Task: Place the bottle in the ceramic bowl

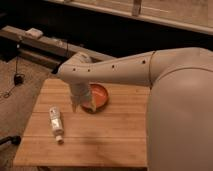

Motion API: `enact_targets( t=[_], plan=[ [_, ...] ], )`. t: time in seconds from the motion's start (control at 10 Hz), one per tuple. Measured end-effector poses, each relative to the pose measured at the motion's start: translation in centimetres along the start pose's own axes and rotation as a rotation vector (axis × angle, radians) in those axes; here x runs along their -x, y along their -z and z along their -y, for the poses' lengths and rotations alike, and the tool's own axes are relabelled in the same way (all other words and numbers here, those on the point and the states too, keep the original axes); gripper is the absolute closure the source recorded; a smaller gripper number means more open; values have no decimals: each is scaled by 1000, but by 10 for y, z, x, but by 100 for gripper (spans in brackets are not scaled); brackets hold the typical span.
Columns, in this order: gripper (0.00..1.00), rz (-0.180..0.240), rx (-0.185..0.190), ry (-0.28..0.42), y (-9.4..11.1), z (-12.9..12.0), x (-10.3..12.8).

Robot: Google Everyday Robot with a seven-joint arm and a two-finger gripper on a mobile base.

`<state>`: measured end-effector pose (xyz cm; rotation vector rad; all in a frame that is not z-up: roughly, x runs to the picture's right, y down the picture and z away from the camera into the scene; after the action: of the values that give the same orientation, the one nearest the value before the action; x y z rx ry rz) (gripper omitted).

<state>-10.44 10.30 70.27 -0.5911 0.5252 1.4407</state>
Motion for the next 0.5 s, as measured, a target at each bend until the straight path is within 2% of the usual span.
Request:
enact_targets(
  t=[0.2, 0.3, 0.5],
  plan=[
    [35, -4, -6, 12, 1, 0, 2],
    [35, -6, -6, 43, 1, -8, 5],
    [35, -2, 1, 128, -4, -43, 13]
  ],
)
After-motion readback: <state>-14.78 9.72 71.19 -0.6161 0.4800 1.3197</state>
